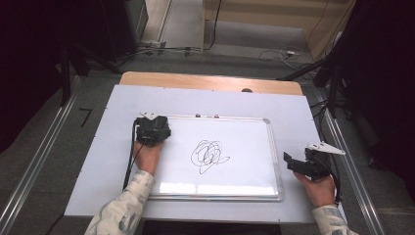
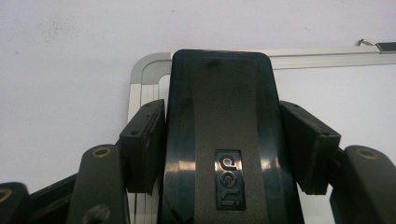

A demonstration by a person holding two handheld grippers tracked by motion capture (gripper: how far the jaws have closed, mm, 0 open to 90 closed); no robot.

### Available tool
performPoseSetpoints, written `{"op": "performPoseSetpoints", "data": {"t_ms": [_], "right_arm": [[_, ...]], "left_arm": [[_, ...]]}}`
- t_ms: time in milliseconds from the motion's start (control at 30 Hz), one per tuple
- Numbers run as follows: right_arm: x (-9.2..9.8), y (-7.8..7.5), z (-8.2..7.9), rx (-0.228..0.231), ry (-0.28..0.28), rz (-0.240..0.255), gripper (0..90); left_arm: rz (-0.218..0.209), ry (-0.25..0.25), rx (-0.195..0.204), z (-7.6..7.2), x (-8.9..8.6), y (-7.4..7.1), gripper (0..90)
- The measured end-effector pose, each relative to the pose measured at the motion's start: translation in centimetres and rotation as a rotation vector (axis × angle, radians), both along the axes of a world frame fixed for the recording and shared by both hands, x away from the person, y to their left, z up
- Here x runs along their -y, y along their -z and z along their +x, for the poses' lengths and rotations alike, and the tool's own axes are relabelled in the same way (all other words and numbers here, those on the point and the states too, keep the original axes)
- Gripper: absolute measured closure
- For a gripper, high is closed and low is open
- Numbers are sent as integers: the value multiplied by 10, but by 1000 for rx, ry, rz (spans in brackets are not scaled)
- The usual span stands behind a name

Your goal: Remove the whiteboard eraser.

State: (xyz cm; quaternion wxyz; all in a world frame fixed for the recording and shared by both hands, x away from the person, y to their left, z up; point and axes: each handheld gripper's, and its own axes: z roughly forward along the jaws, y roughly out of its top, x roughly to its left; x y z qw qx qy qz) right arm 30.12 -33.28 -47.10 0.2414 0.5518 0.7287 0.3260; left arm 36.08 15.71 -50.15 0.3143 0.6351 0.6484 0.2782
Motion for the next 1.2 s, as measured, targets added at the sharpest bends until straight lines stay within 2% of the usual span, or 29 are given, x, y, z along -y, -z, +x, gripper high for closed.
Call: {"op": "performPoseSetpoints", "data": {"t_ms": [500,700,1000,1200], "right_arm": [[0,0,0,-1,-3,2,142],[0,0,0,0,-4,5,142],[0,0,0,2,-4,3,142],[0,0,0,2,-4,4,142]], "left_arm": [[14,11,14,-3,1,-4,395],[-8,16,56,-8,2,-14,394],[-35,24,86,-17,0,-25,394],[-43,30,90,-20,0,-27,394]]}}
